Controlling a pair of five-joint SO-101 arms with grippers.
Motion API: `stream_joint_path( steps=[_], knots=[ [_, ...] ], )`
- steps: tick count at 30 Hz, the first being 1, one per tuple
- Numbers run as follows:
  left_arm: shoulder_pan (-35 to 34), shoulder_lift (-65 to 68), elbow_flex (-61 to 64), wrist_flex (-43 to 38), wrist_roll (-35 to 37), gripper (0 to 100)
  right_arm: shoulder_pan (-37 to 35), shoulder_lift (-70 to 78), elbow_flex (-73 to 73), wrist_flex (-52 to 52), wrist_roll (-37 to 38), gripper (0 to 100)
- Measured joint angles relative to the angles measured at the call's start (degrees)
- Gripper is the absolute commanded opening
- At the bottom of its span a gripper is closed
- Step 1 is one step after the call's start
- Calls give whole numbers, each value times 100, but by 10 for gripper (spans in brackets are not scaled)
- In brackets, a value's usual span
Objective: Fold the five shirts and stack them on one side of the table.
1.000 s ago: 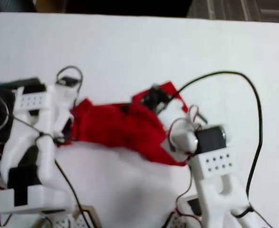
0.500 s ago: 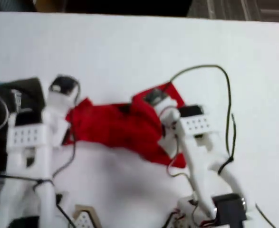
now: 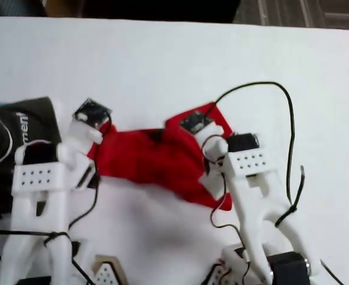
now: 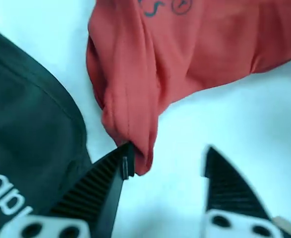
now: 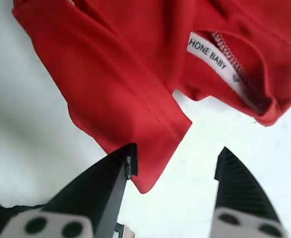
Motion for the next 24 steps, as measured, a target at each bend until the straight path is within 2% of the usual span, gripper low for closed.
stream_joint_path(
  steps=[5,7,15,19,24],
  knots=[
    [0,0,9,-9,-782,278,0,0,105,0,0,262],
    [-53,-9,202,-299,-1037,278,0,0,105,0,0,262],
    [-765,-18,1284,-2585,-1538,278,0,0,105,0,0,262],
    [-1187,-18,1565,-3675,-1380,278,0,0,105,18,0,262],
    [-1389,-18,1380,-4079,-466,278,0,0,105,18,0,262]
  ],
)
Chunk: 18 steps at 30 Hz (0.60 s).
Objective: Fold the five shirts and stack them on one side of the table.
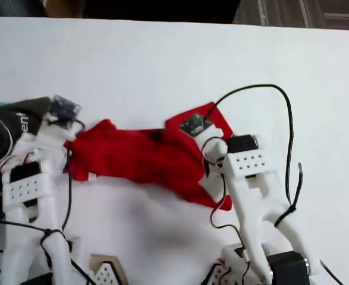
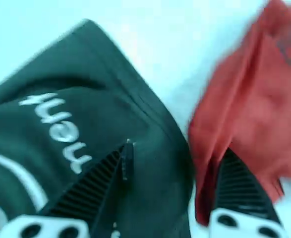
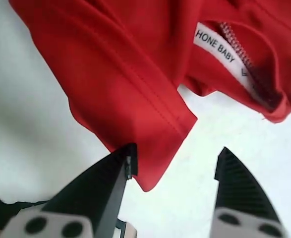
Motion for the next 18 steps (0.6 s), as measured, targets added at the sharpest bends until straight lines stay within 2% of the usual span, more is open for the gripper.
stream_joint_path(
  steps=[5,8,15,18],
  knots=[
    [-35,0,-352,-18,923,278,0,-18,0,53,0,262],
    [-18,0,-422,246,1029,278,0,-18,0,132,0,263],
    [-9,9,-870,1407,360,278,0,-18,0,149,0,263],
    [0,9,-1292,2163,-167,278,0,-18,0,149,0,263]
  ],
)
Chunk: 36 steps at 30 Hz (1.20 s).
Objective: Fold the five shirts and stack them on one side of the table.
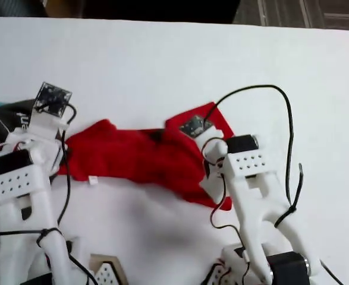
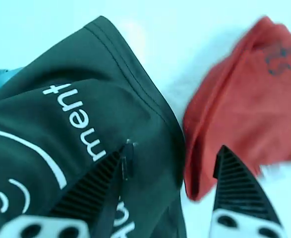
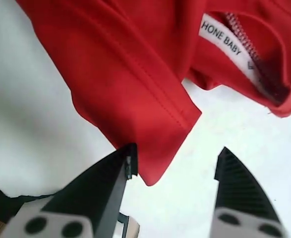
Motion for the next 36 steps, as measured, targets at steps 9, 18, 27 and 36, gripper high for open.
stream_joint_path(
  steps=[9,18,27,36],
  knots=[
    [334,-9,325,738,-2488,278,0,0,0,0,0,264],
    [325,-9,1424,-668,-3473,278,-9,0,0,0,0,264],
    [325,-9,2488,-3209,-3578,278,0,0,0,0,0,264],
    [290,-9,2655,-4202,-3578,151,0,0,0,0,0,264]
  ],
)
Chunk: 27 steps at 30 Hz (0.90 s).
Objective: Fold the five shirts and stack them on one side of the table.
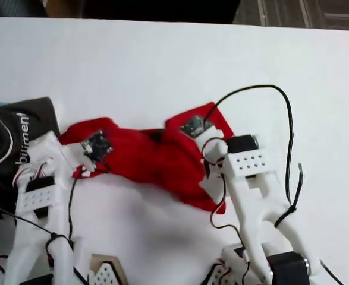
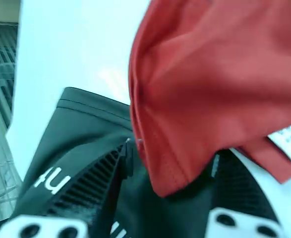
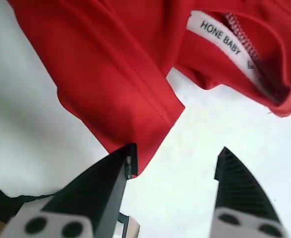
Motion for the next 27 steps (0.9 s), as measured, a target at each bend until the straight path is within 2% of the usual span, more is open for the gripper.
stream_joint_path(
  steps=[3,9,13,15,19,27],
  knots=[
    [9,0,0,0,0,13,0,0,0,0,0,264],
    [9,0,211,-9,105,24,0,0,0,0,0,264],
    [18,0,229,70,554,24,0,0,0,0,0,264],
    [35,0,149,404,800,24,0,0,0,0,0,264],
    [220,0,-615,1793,1389,24,0,0,0,0,0,264],
    [1046,0,-3059,5600,2699,24,0,0,0,0,0,264]
  ],
)
